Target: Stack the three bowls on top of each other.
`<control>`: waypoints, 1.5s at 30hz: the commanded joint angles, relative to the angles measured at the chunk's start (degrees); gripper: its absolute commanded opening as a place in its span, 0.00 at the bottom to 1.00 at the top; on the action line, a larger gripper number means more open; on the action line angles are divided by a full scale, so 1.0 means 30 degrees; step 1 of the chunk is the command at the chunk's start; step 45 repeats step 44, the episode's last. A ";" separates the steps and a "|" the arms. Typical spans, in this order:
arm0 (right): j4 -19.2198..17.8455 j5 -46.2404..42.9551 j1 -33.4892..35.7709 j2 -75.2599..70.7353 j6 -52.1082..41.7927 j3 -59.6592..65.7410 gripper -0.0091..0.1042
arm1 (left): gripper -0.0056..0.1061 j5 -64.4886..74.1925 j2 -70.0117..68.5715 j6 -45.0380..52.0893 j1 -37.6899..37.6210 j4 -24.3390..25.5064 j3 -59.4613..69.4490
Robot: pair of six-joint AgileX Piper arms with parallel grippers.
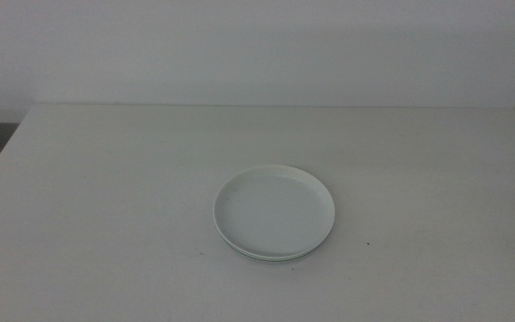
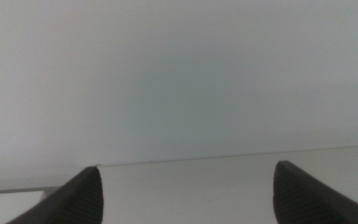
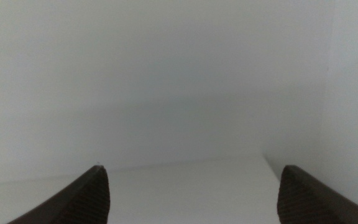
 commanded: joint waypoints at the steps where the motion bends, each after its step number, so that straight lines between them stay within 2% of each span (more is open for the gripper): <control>1: 0.0187 -0.0092 -0.0124 -0.0975 0.0000 0.1390 0.90 | 0.89 -0.0182 -0.0114 0.0011 0.0034 0.0021 0.0040; 8: 0.0345 -0.0303 -0.0124 -0.2949 0.0000 0.5322 0.90 | 0.89 -0.1140 -0.2145 0.0011 0.0034 0.0089 0.2275; 13: 0.0345 -0.2158 -0.0124 -0.4695 0.0000 0.7958 0.90 | 0.89 -0.5119 -0.5629 0.0011 0.0034 0.0168 0.7502; 18: 0.0264 -0.1819 0.0215 -0.5673 0.0000 0.8900 0.90 | 0.89 -0.5217 -1.0539 0.0011 0.0034 0.0168 1.2942; 24: -0.0472 -0.2039 0.1053 -0.5673 0.0000 0.9436 0.90 | 0.89 -0.5074 -1.5568 0.0011 0.0034 0.0168 1.7714; 28: -0.0820 -0.1546 0.1135 -0.5673 0.0000 0.9436 0.90 | 0.89 -0.4214 -1.5648 0.0011 0.0129 0.0445 1.7964; 36: -0.0820 -0.1999 0.1135 -0.5673 0.0000 0.9436 0.90 | 0.89 -0.4957 -1.5648 0.0011 0.1162 0.0448 1.7964; 45: -0.0820 -0.2039 0.1135 -0.5673 0.0000 0.9436 0.90 | 0.89 -0.5029 -1.5648 0.0011 0.1217 0.0448 1.7964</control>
